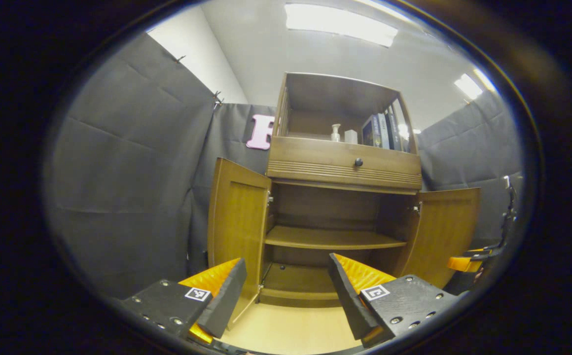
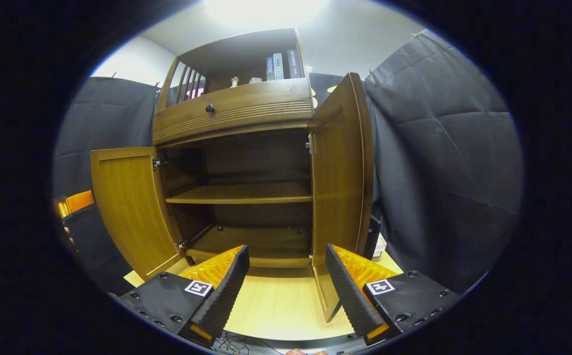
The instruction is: Open the right door of the double-door shoe cabinet with the right hand, and open the left door with the left hand.
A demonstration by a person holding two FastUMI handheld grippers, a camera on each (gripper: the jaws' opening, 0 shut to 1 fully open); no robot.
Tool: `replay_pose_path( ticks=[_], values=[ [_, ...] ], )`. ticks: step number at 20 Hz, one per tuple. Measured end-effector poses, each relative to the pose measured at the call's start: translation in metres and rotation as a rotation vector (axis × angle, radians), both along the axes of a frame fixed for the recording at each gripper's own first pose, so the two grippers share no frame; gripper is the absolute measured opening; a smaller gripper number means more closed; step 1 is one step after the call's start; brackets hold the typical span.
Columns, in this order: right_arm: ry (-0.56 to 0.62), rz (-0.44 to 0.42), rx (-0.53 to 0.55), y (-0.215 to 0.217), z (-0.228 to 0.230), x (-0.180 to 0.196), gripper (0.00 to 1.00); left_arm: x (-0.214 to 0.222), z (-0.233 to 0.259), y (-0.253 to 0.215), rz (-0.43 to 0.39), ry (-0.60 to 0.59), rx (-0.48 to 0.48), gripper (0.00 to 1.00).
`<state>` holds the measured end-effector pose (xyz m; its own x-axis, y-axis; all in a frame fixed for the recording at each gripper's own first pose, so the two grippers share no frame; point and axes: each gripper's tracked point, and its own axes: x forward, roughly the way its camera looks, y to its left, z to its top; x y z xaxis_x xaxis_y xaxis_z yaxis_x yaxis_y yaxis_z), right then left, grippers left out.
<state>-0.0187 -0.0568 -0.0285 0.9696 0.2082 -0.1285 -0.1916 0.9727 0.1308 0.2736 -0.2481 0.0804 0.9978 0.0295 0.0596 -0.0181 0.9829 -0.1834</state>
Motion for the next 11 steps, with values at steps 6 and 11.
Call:
replay_pose_path(
  ticks=[6, 11],
  values=[
    [-0.027, -0.039, -0.039, 0.012, 0.012, 0.002, 0.93, 0.018, -0.019, -0.027, -0.076, 0.008, -0.004, 0.94],
    [-0.015, -0.081, -0.056, 0.024, 0.024, 0.005, 0.97, 0.029, -0.029, -0.006, -0.060, -0.003, 0.094, 0.94]
  ],
)
